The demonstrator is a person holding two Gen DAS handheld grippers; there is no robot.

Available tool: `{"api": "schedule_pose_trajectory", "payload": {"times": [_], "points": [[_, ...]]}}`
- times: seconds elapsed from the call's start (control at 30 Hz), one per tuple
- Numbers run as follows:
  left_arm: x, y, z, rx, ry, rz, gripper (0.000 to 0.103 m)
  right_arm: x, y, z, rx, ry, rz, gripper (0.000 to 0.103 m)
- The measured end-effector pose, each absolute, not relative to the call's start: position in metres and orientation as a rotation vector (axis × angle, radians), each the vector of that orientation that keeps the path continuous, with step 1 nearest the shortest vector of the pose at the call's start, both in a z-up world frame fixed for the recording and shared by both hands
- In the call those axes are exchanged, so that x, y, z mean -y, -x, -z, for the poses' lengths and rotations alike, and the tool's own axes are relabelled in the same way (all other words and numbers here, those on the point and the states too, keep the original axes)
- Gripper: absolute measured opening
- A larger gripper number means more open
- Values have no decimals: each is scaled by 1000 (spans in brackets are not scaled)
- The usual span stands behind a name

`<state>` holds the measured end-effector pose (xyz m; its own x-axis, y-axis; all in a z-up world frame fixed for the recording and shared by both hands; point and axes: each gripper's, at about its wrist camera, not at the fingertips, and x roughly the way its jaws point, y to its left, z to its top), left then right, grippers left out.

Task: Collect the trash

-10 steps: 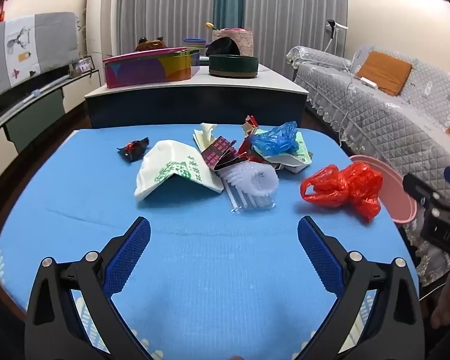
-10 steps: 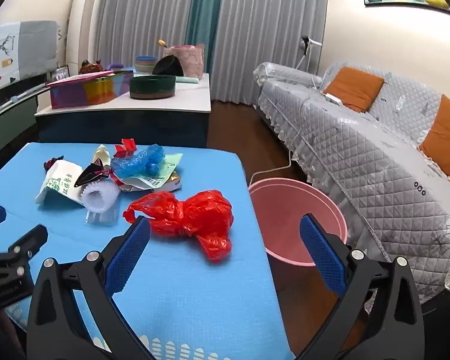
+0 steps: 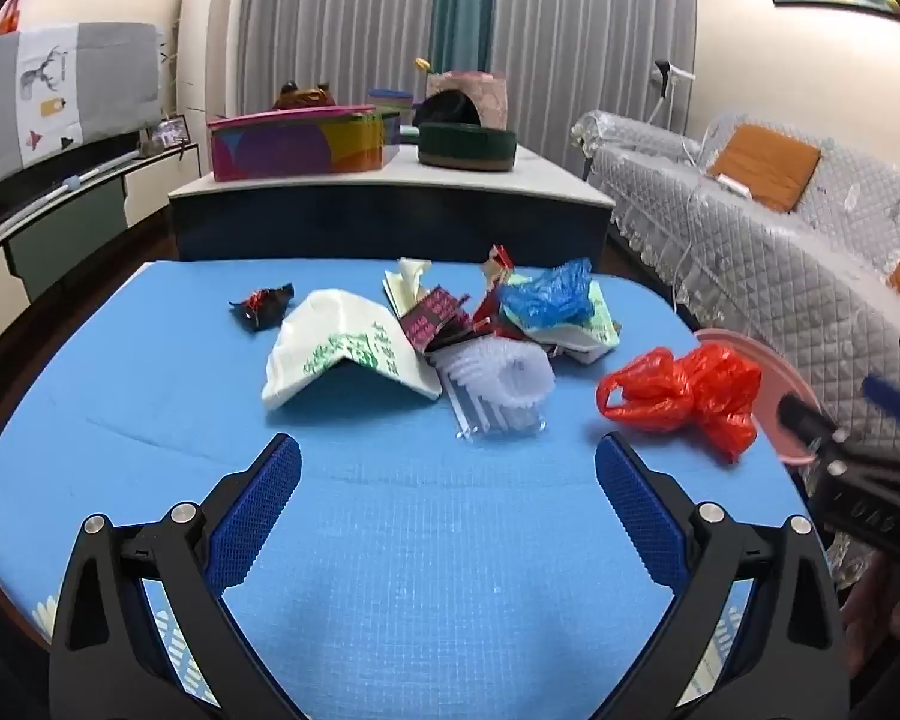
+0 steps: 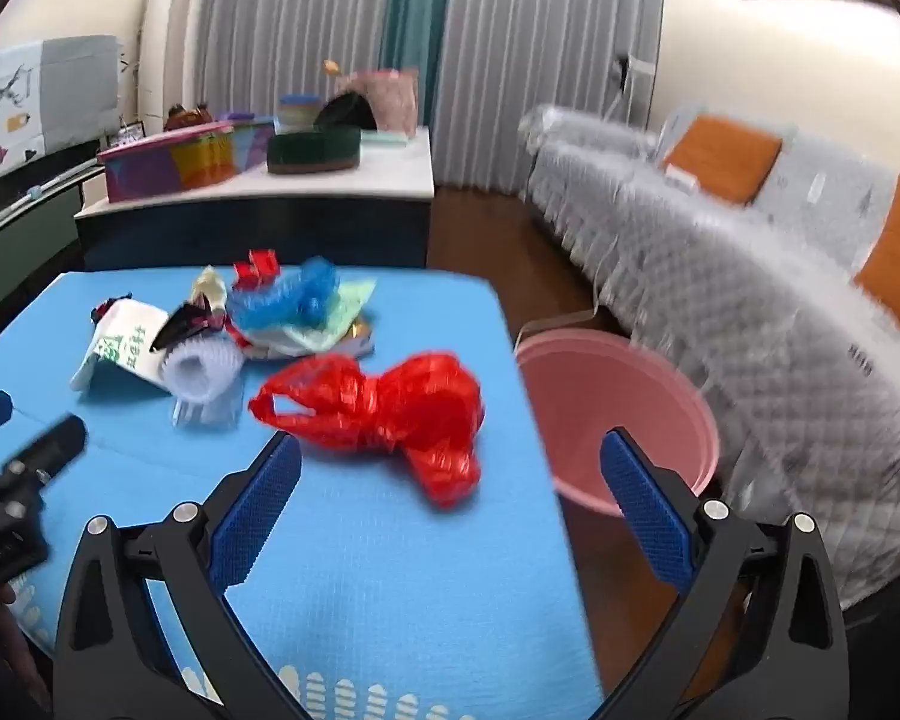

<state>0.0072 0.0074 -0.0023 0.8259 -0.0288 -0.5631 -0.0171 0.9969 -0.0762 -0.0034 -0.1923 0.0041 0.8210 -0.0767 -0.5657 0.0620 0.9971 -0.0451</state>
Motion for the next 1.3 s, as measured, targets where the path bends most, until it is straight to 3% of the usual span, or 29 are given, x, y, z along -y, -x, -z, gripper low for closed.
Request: {"api": "schedule_pose_trajectory", "payload": {"times": [1.3], "points": [[6, -6, 6, -608, 64, 21, 91, 191, -3, -7, -571, 3, 94, 97]]}}
